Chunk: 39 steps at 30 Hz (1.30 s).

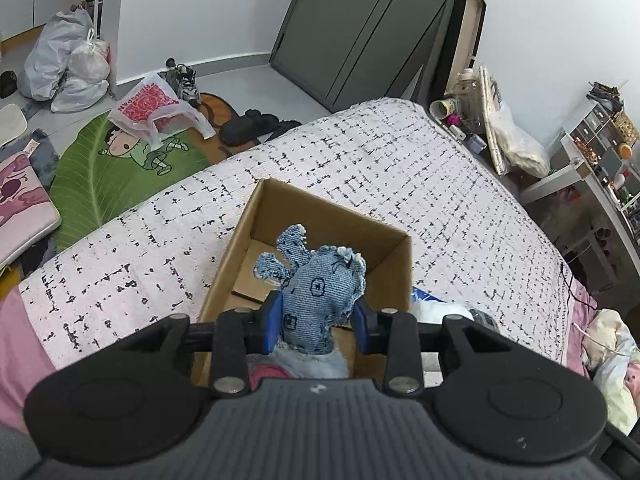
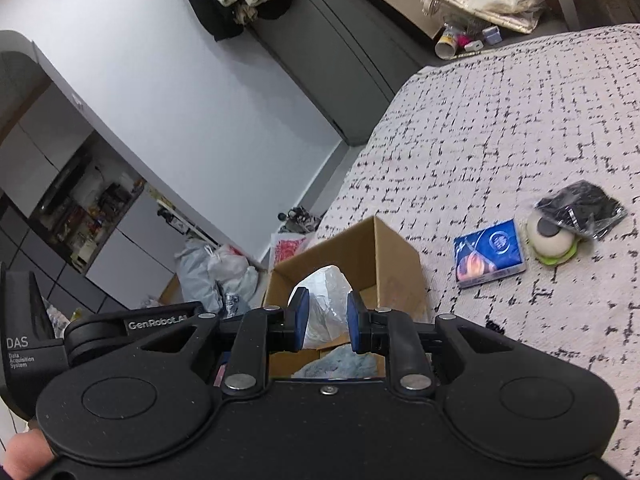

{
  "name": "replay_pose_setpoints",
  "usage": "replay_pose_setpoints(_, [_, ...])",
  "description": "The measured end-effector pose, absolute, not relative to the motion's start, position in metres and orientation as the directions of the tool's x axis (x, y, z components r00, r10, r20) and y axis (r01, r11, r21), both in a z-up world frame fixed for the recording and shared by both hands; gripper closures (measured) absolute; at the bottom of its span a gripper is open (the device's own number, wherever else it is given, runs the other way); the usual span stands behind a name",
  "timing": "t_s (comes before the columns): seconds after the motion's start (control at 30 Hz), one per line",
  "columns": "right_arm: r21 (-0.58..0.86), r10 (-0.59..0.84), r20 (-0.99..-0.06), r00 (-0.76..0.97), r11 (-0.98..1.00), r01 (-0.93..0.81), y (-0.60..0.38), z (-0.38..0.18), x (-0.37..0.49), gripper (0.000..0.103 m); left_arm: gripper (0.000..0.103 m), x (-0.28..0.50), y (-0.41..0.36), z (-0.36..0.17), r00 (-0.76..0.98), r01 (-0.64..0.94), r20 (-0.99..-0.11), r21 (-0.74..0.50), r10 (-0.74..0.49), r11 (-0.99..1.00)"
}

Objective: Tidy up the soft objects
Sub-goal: 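Carry the denim plush and white cloth over the box with both grippers, then open both grippers to drop the items into the box and withdraw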

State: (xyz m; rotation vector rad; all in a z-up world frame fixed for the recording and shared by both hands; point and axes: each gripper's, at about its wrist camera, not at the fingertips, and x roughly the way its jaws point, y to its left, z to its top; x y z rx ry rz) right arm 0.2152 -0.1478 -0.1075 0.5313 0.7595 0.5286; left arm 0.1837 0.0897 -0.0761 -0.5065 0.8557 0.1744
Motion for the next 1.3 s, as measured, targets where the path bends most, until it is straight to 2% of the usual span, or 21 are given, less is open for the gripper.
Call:
replay_pose_setpoints(0.17, [0.609,0.615,-0.512,0.600,0.753,-0.251,-0.136,-0.112,0.217,0.083,0.068,0.191,0.092,-0.087,0.627,-0.346,-0.778,-0.321,-0.037,0.882])
replay_pose_setpoints(0.27, [0.605,0.611,-0.521,0.596,0.757,-0.247,-0.132,-0.115,0.218,0.083,0.064,0.193,0.094,-0.091,0.617,-0.348,-0.787,-0.307,-0.030,0.886])
replay_pose_setpoints(0.4, [0.613,0.624,-0.519,0.584,0.748,-0.255,-0.131,-0.119,0.219,0.082,0.049,0.194,0.093,-0.093,0.595,-0.338,-0.804,-0.282,-0.029,0.898])
replay_pose_setpoints(0.53, [0.609,0.623,-0.536,0.570,0.753,-0.250,-0.132,-0.121,0.221,0.079,0.041,0.190,0.092,-0.092,0.592,-0.340,-0.806,-0.258,-0.007,0.904])
replay_pose_setpoints(0.63, [0.614,0.623,-0.542,0.564,0.752,-0.240,-0.135,-0.120,0.221,0.066,0.034,0.188,0.091,-0.090,0.594,-0.341,-0.804,-0.251,0.001,0.906])
replay_pose_setpoints(0.7, [0.608,0.614,-0.541,0.575,0.758,-0.236,-0.138,-0.116,0.219,0.049,0.031,0.188,0.088,-0.086,0.597,-0.334,-0.802,-0.244,0.004,0.911])
replay_pose_setpoints(0.77, [0.596,0.601,-0.539,0.590,0.767,-0.238,-0.142,-0.110,0.217,0.041,0.025,0.186,0.084,-0.083,0.593,-0.325,-0.805,-0.230,0.008,0.917])
replay_pose_setpoints(0.9, [0.574,0.576,-0.547,0.608,0.786,-0.228,-0.151,-0.098,0.212,0.020,0.023,0.182,0.077,-0.077,0.602,-0.315,-0.798,-0.221,0.014,0.923])
replay_pose_setpoints(0.97, [0.552,0.554,-0.557,0.619,0.804,-0.223,-0.157,-0.092,0.210,0.016,0.022,0.180,0.073,-0.075,0.603,-0.314,-0.797,-0.219,0.016,0.924])
replay_pose_setpoints(1.07, [0.521,0.533,-0.570,0.625,0.823,-0.226,-0.165,-0.081,0.211,0.015,0.014,0.176,0.069,-0.069,0.615,-0.313,-0.789,-0.218,0.023,0.924])
replay_pose_setpoints(1.23, [0.469,0.494,-0.565,0.661,0.851,-0.235,-0.184,-0.061,0.212,0.007,0.001,0.169,0.060,-0.054,0.649,-0.309,-0.760,-0.227,0.030,0.924])
replay_pose_setpoints(1.3, [0.443,0.474,-0.572,0.669,0.865,-0.234,-0.193,-0.055,0.215,0.007,0.001,0.166,0.056,-0.048,0.666,-0.311,-0.745,-0.248,0.025,0.917])
